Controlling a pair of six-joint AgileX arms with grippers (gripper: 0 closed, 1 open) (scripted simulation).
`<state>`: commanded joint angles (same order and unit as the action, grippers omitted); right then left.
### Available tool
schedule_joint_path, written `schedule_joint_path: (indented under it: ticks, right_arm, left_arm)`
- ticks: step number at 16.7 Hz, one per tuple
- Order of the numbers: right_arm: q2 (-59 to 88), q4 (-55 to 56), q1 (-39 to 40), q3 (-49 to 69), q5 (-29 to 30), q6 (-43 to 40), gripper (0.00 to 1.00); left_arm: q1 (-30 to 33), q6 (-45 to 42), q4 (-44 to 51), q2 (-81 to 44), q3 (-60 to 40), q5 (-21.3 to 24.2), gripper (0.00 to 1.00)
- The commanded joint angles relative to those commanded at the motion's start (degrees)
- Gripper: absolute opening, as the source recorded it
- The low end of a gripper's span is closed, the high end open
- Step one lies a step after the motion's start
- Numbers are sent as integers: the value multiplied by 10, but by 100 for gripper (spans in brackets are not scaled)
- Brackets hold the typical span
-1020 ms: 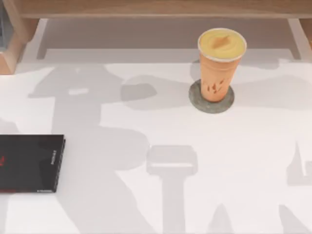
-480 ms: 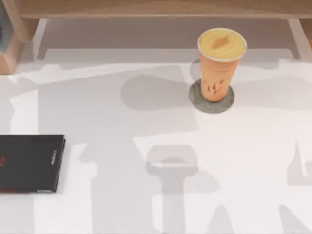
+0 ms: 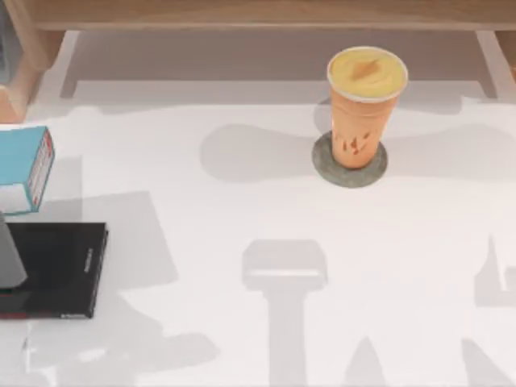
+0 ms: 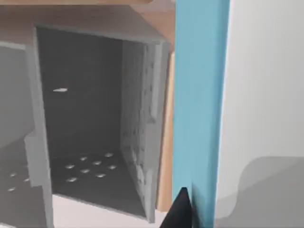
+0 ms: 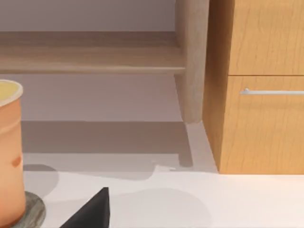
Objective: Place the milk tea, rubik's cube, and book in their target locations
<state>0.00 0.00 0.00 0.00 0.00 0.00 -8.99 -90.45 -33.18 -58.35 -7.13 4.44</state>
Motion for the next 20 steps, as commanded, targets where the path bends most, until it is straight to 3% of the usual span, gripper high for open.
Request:
schedule_joint_path:
  ticks: [6, 20]
  right_arm:
    - [0, 0, 0, 0, 0, 0, 100]
    - [0, 0, 0, 0, 0, 0, 100]
  left_arm:
    - [32, -36, 17, 0, 103, 22, 0]
    - [35, -36, -32, -53, 101, 21, 0]
